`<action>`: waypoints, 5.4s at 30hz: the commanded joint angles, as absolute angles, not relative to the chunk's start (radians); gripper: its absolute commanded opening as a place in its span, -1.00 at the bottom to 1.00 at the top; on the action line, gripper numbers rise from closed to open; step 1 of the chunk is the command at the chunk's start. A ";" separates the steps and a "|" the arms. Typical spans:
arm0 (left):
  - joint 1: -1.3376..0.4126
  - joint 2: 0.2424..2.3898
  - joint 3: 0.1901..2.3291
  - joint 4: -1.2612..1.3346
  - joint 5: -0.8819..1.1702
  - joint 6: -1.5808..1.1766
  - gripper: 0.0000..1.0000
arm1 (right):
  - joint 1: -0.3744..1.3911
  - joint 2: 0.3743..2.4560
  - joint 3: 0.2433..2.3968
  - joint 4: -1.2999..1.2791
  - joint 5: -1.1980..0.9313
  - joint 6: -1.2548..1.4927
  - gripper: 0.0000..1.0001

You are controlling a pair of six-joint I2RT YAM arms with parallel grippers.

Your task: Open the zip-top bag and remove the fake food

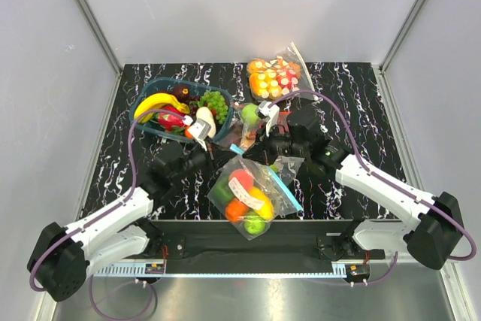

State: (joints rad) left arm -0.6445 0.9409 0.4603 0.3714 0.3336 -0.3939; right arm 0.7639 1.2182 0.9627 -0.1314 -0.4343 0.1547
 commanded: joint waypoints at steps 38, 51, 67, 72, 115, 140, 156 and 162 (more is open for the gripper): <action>-0.285 0.876 0.578 0.143 -0.026 -0.391 -1.00 | 0.772 1.058 0.923 -0.416 -0.428 0.181 -0.82; -0.285 0.827 0.529 0.232 0.343 -0.356 -1.00 | 0.772 1.164 1.112 -0.354 -0.302 0.065 0.21; -0.288 0.807 0.528 0.221 0.391 -0.357 -1.00 | 0.772 1.382 1.220 -0.244 -0.462 0.078 0.22; -0.290 0.813 0.529 0.218 0.388 -0.356 -1.00 | 0.772 1.378 1.207 -0.235 -0.465 0.090 0.21; -0.318 0.815 0.558 0.169 0.380 -0.354 -1.00 | 0.804 1.463 1.195 -0.256 -0.428 0.135 -0.01; -0.351 0.594 0.557 -0.100 0.268 -0.761 0.23 | 0.936 1.477 1.258 -0.241 -0.114 0.241 -1.00; -0.466 0.652 0.572 -0.190 0.181 -0.782 0.12 | 1.012 1.506 1.264 -0.195 -0.041 0.276 -1.00; -0.480 0.683 0.560 -0.153 0.195 -0.785 -0.28 | 1.012 1.499 1.270 -0.196 -0.017 0.279 -1.00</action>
State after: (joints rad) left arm -0.4721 0.6651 0.5652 -0.1978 0.1963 -0.7815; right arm 1.0016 1.5063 1.2194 -0.2478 -0.0582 0.2699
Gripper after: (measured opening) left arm 0.375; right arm 0.017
